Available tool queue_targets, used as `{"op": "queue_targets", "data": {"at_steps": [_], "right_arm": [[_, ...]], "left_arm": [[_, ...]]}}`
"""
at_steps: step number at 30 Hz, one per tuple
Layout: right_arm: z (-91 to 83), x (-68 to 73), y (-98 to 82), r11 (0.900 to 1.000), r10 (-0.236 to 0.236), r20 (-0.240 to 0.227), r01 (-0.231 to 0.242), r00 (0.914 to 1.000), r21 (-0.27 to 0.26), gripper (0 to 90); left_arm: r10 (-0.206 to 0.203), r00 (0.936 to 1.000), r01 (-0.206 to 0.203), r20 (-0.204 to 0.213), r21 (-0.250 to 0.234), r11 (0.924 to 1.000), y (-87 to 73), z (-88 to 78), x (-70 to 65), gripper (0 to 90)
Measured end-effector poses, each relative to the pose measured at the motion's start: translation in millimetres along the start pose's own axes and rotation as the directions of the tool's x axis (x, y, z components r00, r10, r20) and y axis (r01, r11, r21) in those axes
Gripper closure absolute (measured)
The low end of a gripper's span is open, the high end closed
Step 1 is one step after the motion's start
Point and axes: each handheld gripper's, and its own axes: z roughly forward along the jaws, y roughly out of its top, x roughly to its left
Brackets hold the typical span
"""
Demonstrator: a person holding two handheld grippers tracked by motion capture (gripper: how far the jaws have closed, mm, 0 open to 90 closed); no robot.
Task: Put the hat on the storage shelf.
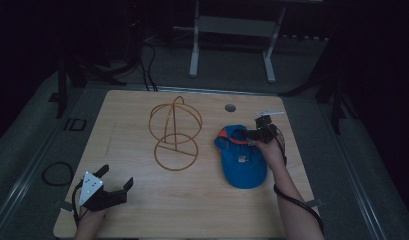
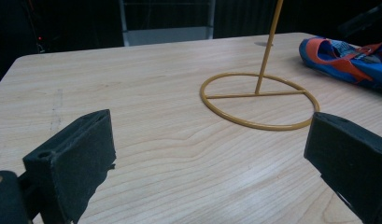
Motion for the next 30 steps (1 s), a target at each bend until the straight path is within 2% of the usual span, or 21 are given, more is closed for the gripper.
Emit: {"op": "queue_targets", "data": {"at_steps": [6, 8, 11, 13, 16, 18, 23, 26, 28, 30], "right_arm": [[17.6, 2.4, -5.8, 0.998, -0.020, 0.002, 0.020, 0.9998, 0.060, 23.6], [20.8, 3.5, -8.1, 0.996, -0.024, -0.007, 0.024, 0.9997, 0.080, 27.2], [24.4, 5.1, -10.4, 0.992, -0.061, -0.001, 0.060, 0.9982, 0.109, 28.6], [26.1, 5.7, -11.2, 0.989, -0.077, -0.006, 0.077, 0.9970, 0.127, 34.3], [30.6, 7.3, -13.5, 0.981, -0.107, -0.009, 0.107, 0.9942, 0.164, 37.8], [31.8, 7.7, -14.4, 0.980, -0.114, -0.002, 0.113, 0.9935, 0.166, 38.7], [30.1, 8.3, -14.4, 0.981, -0.115, 0.004, 0.113, 0.9934, 0.160, 52.8], [29.1, 9.5, -14.8, 0.979, -0.131, -0.006, 0.130, 0.9914, 0.156, 64.2], [28.5, 11.0, -15.4, 0.978, -0.146, -0.009, 0.145, 0.9893, 0.152, 76.9], [28.1, 13.7, -16.0, 0.975, -0.162, 0.008, 0.159, 0.9867, 0.153, 82.6]], "left_arm": [[-0.005, 1.0000, 0.005, 0.003, -0.001, 1.0000, 0.0, -0.2, 0.3, 2.3], [-0.006, 1.0000, 0.006, 0.003, -0.001, 1.0000, 0.0, -0.2, 0.3, 2.3], [-0.006, 1.0000, 0.006, 0.004, -0.001, 1.0000, 0.0, -0.1, 0.1, 2.3], [-0.006, 1.0000, 0.006, 0.005, -0.002, 1.0000, 0.0, -0.2, 0.1, 2.3], [-0.006, 1.0000, 0.006, 0.004, -0.002, 1.0000, 0.0, -0.1, 0.1, 2.3], [-0.001, 1.0000, 0.001, 0.001, 0.000, 1.0000, -0.1, -0.2, -0.3, 2.3], [0.009, 0.9999, -0.009, 0.007, 0.006, 0.9999, -0.4, 0.6, -1.1, 2.3], [0.006, 0.9999, -0.006, 0.009, 0.007, 1.0000, -0.4, 0.8, -0.9, 2.3], [0.005, 1.0000, -0.005, 0.006, 0.004, 1.0000, -0.6, 0.8, -0.9, 2.3], [0.010, 0.9999, -0.010, -0.002, -0.003, 0.9999, -0.4, 0.4, -1.2, 2.3]]}}
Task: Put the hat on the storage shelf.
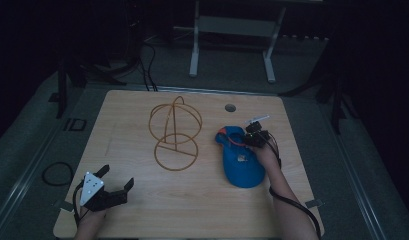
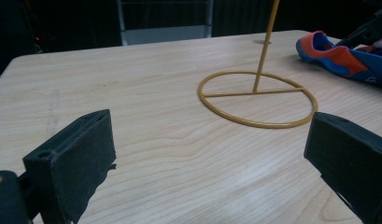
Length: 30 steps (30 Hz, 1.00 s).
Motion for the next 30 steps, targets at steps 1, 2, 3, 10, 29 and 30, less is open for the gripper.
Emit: {"op": "queue_targets", "data": {"at_steps": [1, 2, 3, 10, 29, 30], "right_arm": [[0.0, 1.7, -0.1, 1.000, -0.009, 0.009, 0.009, 0.9999, 0.000, 84.6], [0.0, 2.9, -0.4, 1.000, -0.013, 0.021, 0.013, 0.9997, -0.003, 85.6], [0.0, 3.7, -0.7, 1.000, -0.006, 0.029, 0.007, 0.9995, -0.005, 86.2], [-19.8, 1.5, 2.2, 0.996, 0.028, 0.035, -0.025, 0.9990, -0.086, 87.3], [-104.2, 3.4, 12.8, 0.963, 0.008, 0.023, -0.002, 0.9997, -0.270, 87.5], [-109.1, 3.8, 13.9, 0.960, 0.010, 0.026, -0.002, 0.9996, -0.281, 87.6]], "left_arm": [[-0.003, 1.0000, 0.003, 0.003, -0.003, 1.0000, 0.0, -0.2, 0.1, 2.3], [-0.005, 1.0000, 0.005, 0.003, -0.004, 1.0000, 0.0, -0.4, 0.2, 2.3], [-0.005, 1.0000, 0.005, 0.003, -0.003, 1.0000, 0.0, -0.6, 0.3, 2.3], [-0.015, 0.9999, 0.015, 0.001, 0.002, 0.9999, -0.1, -0.4, 1.5, 2.3], [-0.029, 0.9994, 0.030, -0.015, 0.009, 0.9995, 2.7, -0.9, -2.7, 2.3], [-0.033, 0.9993, 0.033, -0.017, 0.014, 0.9993, 3.2, -1.2, -2.9, 2.3]]}}
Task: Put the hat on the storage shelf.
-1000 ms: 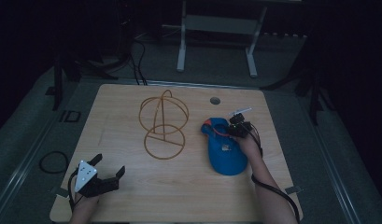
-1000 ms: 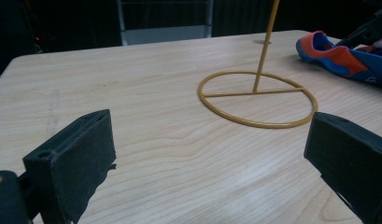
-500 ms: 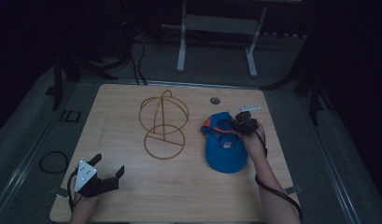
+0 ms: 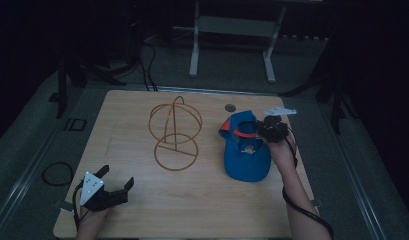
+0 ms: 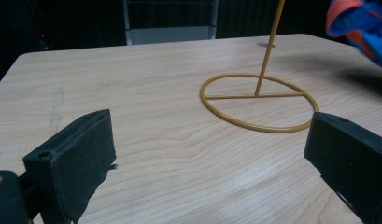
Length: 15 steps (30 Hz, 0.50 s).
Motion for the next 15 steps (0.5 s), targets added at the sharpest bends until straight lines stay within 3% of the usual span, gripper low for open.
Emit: {"op": "queue_targets", "data": {"at_steps": [2, 4, 7, 9, 13, 15], "right_arm": [[-8.5, -0.2, 4.5, 1.000, 0.003, -0.004, -0.003, 1.0000, -0.020, 87.6], [-17.1, 0.0, 8.2, 0.999, 0.003, -0.001, -0.003, 1.0000, -0.043, 87.6], [-29.5, 0.9, 12.1, 0.997, 0.005, -0.001, -0.006, 1.0000, -0.080, 87.6], [-37.1, 1.8, 14.4, 0.995, 0.000, -0.001, 0.000, 1.0000, -0.096, 87.6], [-53.1, 4.3, 18.8, 0.992, -0.016, 0.003, 0.016, 0.9999, -0.127, 87.6], [-61.1, 5.1, 19.9, 0.989, -0.017, -0.001, 0.016, 0.9999, -0.146, 87.6]], "left_arm": [[-0.049, 0.9986, 0.049, 0.017, 0.000, 0.9988, 1.6, -0.8, 1.3, 2.3], [-0.072, 0.9970, 0.072, 0.028, 0.007, 0.9974, 4.3, -2.2, 1.2, 2.3], [-0.028, 0.9996, 0.028, -0.002, 0.010, 0.9996, 10.7, -5.6, -4.4, 2.3], [-0.013, 0.9999, 0.013, -0.001, 0.003, 0.9999, 16.1, -8.1, -8.7, 2.3], [0.022, 0.9991, -0.022, 0.036, 0.015, 0.9996, 27.1, -11.5, -19.4, 2.3], [0.011, 0.9973, -0.013, 0.072, 0.023, 0.9996, 33.4, -12.6, -24.4, 2.2]]}}
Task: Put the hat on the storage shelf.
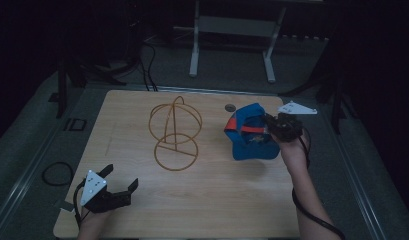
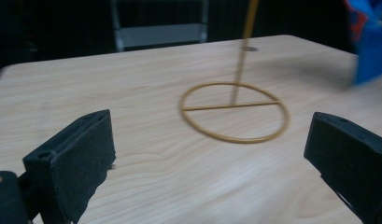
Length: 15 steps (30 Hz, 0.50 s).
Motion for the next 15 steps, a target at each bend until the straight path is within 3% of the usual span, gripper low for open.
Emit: {"op": "queue_targets", "data": {"at_steps": [5, 7, 11, 15], "right_arm": [[-15.1, 1.9, 4.6, 1.000, -0.008, -0.002, 0.008, 1.0000, -0.022, 87.6], [-21.0, 2.9, 6.6, 0.999, -0.013, 0.000, 0.013, 0.9999, -0.031, 87.6], [-33.8, 5.3, 9.2, 0.997, -0.009, -0.028, 0.007, 0.9996, -0.074, 87.6], [-45.1, 11.4, 11.0, 0.995, -0.021, -0.029, 0.019, 0.9994, -0.095, 87.6]], "left_arm": [[-0.025, 0.9978, 0.024, 0.062, 0.008, 0.9997, 21.3, -0.9, -13.1, 2.3], [-0.010, 0.9967, 0.010, 0.080, 0.009, 0.9999, 30.4, -1.6, -19.3, 2.2], [-0.013, 0.9886, 0.013, 0.150, -0.004, 0.9999, 48.4, -2.4, -31.5, 2.3], [0.002, 0.9835, -0.003, 0.181, 0.005, 1.0000, 67.3, -1.0, -40.3, 2.3]]}}
